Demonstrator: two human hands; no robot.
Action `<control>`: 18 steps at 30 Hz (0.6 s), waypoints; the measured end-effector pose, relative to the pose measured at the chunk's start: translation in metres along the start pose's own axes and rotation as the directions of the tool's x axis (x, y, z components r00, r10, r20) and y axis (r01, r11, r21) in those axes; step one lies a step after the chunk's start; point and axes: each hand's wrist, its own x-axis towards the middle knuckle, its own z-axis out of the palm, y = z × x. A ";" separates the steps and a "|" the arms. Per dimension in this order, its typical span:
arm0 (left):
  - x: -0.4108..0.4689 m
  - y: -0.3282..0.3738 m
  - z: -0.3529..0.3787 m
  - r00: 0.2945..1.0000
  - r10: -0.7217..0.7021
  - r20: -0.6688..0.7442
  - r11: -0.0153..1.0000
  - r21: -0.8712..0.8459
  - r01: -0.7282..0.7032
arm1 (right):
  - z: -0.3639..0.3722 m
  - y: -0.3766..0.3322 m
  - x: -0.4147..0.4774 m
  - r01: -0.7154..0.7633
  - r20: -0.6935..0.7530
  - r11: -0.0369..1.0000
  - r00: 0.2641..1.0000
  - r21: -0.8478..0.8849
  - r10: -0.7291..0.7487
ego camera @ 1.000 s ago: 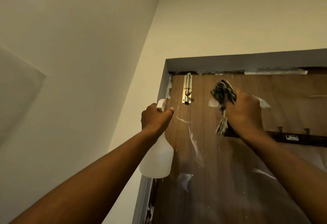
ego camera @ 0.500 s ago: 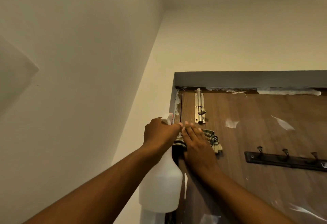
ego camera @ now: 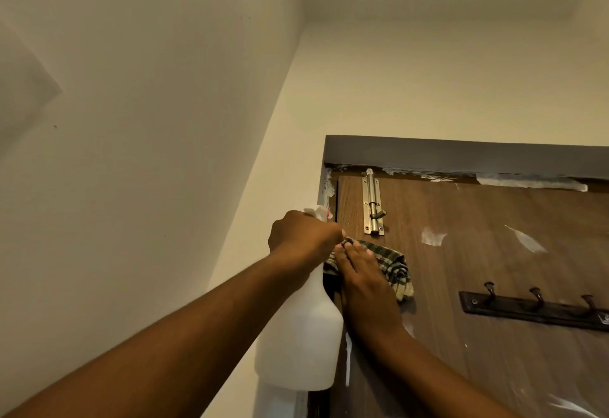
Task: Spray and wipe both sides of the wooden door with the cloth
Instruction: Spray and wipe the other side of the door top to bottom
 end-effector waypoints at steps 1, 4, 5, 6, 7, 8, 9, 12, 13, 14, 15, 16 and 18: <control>0.000 0.003 -0.001 1.000 0.020 -0.017 0.999 0.039 -0.019 | 0.002 0.001 0.006 -0.009 -0.001 1.000 1.000 -0.008 0.009; 0.003 0.008 -0.002 0.999 0.041 -0.016 0.999 0.006 -0.041 | 0.005 -0.003 0.036 -0.094 0.053 0.995 0.994 0.021 0.093; 0.001 0.009 -0.002 0.999 0.033 0.001 0.999 -0.039 -0.033 | 0.005 -0.004 0.049 -0.130 0.074 0.991 0.989 0.039 0.127; 0.001 0.009 -0.002 1.000 0.023 0.018 0.996 -0.082 -0.022 | 0.007 -0.005 0.064 -0.158 0.090 0.986 0.984 0.043 0.154; 0.000 0.009 -0.001 1.000 0.012 0.024 0.993 -0.118 -0.009 | 0.009 -0.006 0.080 -0.180 0.118 0.983 0.977 0.019 0.177; 0.002 0.008 0.000 1.000 -0.006 0.026 0.989 -0.147 0.009 | 0.011 -0.006 0.098 -0.201 0.145 0.979 0.969 -0.021 0.201; 0.003 0.006 0.000 0.999 -0.022 0.024 0.986 -0.164 0.025 | 0.014 -0.005 0.119 -0.208 0.147 0.976 0.966 -0.060 0.215; 0.005 0.006 -0.003 0.999 -0.030 0.044 0.983 -0.179 0.037 | 0.013 0.005 0.177 -0.270 0.107 0.958 0.954 -0.094 0.279; 0.005 0.006 -0.003 0.998 -0.025 0.054 0.982 -0.184 0.035 | 0.009 0.008 0.193 -0.294 0.130 0.953 0.945 -0.069 0.300; 0.005 0.006 -0.004 0.998 -0.021 0.058 0.981 -0.194 0.032 | 0.008 0.011 0.204 -0.311 0.154 0.950 0.937 -0.041 0.313; 0.004 0.006 -0.004 0.998 -0.013 0.058 0.979 -0.203 0.025 | 0.011 0.013 0.212 -0.308 0.166 0.950 0.935 -0.050 0.312; 0.004 0.006 -0.003 0.999 -0.011 0.047 0.978 -0.206 0.020 | 0.015 0.014 0.212 -0.299 0.170 0.953 0.938 -0.044 0.302; 0.006 0.004 -0.003 1.000 -0.010 0.026 0.978 -0.208 0.015 | 0.017 0.005 0.190 -0.224 0.236 0.972 0.943 -0.073 0.235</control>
